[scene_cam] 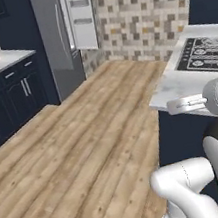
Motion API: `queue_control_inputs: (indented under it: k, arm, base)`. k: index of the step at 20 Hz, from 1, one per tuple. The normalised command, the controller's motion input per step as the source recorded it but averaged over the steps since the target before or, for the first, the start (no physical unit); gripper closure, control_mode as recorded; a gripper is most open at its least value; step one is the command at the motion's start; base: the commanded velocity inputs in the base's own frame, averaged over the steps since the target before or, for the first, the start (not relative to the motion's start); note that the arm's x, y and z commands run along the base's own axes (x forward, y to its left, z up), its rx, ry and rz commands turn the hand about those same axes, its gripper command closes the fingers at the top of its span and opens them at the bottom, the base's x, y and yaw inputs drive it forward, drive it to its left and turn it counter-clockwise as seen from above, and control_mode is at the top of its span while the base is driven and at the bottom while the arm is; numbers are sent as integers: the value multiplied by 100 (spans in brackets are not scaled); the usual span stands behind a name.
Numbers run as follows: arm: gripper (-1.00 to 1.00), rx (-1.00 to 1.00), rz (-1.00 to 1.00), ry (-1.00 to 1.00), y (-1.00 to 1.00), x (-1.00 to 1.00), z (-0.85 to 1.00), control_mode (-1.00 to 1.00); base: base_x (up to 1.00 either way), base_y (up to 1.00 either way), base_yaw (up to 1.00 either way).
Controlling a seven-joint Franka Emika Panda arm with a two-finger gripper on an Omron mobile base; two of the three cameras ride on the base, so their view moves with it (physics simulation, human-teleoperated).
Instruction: Open the fridge, grab two sodas, and place both sodas inside the bowl with ice on the dining counter.
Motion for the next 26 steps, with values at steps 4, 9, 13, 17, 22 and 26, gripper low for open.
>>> queue_control_inputs:
  k: [4, 9, 13, 17, 22, 26]
  arm:
    - [-100, 0, 0, 0, 0, 0, 0, 100]
    - [-100, 0, 0, 0, 0, 0, 0, 100]
    - [-100, 0, 0, 0, 0, 0, 0, 100]
    - [-100, 0, 0, 0, 0, 0, 0, 100]
    - [-100, 0, 0, 0, 0, 0, 0, 100]
    - [-100, 0, 0, 0, 0, 0, 0, 100]
  base:
    - [100, 72, -31]
    - [100, 72, -37]
    - [100, 73, -41]
    - [100, 73, -42]
    - [100, 67, -39]
    - [100, 50, -35]
